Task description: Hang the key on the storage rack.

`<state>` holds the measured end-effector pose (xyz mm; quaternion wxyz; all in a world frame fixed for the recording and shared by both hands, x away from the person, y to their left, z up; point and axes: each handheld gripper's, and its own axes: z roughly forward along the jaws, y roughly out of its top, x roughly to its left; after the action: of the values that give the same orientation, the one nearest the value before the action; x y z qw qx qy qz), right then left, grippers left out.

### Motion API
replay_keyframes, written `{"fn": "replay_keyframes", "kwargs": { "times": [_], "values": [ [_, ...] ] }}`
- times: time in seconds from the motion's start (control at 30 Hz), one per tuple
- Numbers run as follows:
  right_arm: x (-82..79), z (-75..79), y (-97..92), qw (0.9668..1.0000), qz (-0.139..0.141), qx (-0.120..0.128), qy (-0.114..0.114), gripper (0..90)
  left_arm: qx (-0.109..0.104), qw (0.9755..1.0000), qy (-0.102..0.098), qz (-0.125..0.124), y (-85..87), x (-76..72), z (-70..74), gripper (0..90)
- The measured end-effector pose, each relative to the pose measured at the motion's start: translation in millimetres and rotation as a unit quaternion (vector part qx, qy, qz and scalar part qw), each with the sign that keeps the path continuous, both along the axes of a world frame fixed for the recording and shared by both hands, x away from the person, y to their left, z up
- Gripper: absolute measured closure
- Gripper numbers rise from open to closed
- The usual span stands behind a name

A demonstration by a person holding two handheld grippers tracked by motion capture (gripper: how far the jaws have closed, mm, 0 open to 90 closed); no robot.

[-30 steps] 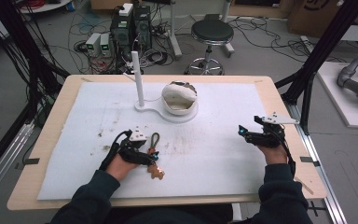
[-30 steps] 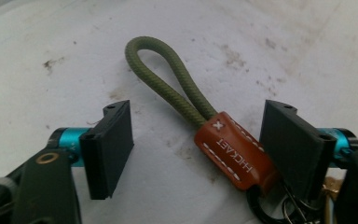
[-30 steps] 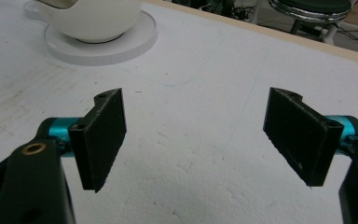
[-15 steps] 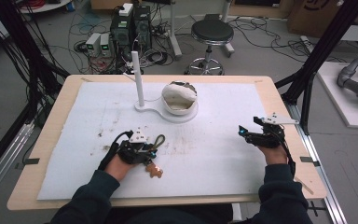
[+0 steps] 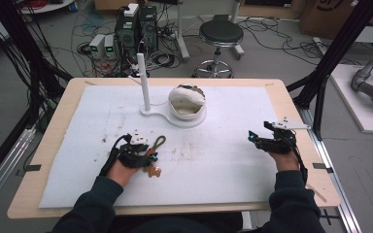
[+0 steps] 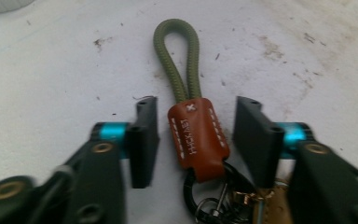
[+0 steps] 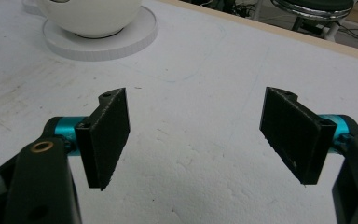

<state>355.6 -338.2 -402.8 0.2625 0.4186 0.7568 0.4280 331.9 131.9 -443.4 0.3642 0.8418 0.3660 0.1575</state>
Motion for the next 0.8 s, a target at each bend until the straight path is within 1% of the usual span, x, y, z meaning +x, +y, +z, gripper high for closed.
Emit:
{"fn": "replay_keyframes", "kwargs": {
  "times": [0.03,0.07,0.1,0.13,0.23,0.3,0.37,0.43,0.47,0.57,0.7,0.8],
  "values": [
    [0.1,-0.2,0.4,1.0000,0.000,0.000,0.000,24.5,-0.001,1.0000,0.003,0.000,-0.1,0.3,0.4,68.3],
    [0.0,-0.3,0.8,1.0000,0.001,0.000,0.000,24.5,-0.005,1.0000,0.007,0.000,0.3,1.4,0.8,69.2],
    [0.0,-0.2,1.0,1.0000,0.001,-0.002,-0.001,24.5,-0.014,0.9998,0.014,0.003,1.6,3.3,1.1,69.9],
    [-0.3,-0.2,1.2,1.0000,0.002,-0.002,0.000,24.5,-0.023,0.9996,0.015,0.005,3.4,4.9,1.5,70.2],
    [0.0,0.0,0.5,1.0000,0.003,-0.002,-0.002,24.5,-0.054,0.9985,0.000,0.011,8.9,6.9,7.6,70.3],
    [0.0,0.0,0.0,1.0000,0.001,0.002,-0.002,24.5,-0.074,0.9969,-0.020,0.012,12.7,7.2,15.0,70.3],
    [0.1,0.0,-0.4,1.0000,0.000,0.003,0.000,24.5,-0.094,0.9948,-0.036,0.015,16.5,7.2,20.7,70.3],
    [0.1,0.0,-0.3,1.0000,0.001,0.002,-0.001,24.5,-0.105,0.9925,-0.060,0.018,22.3,6.6,26.1,70.3],
    [-0.1,0.1,-0.2,1.0000,0.002,0.001,-0.001,24.5,-0.116,0.9907,-0.067,0.021,25.1,6.3,28.1,70.3],
    [-0.4,0.4,-0.1,1.0000,0.002,0.002,-0.002,24.5,-0.136,0.9862,-0.089,0.031,35.2,6.4,36.1,70.4],
    [-0.4,0.4,-0.4,1.0000,0.002,0.002,-0.002,24.5,-0.157,0.9794,-0.119,0.045,49.3,7.1,47.9,70.7],
    [-0.8,0.8,-0.6,1.0000,0.004,0.004,-0.005,24.5,-0.171,0.9745,-0.134,0.057,60.8,10.5,57.5,70.8]
  ]
}}
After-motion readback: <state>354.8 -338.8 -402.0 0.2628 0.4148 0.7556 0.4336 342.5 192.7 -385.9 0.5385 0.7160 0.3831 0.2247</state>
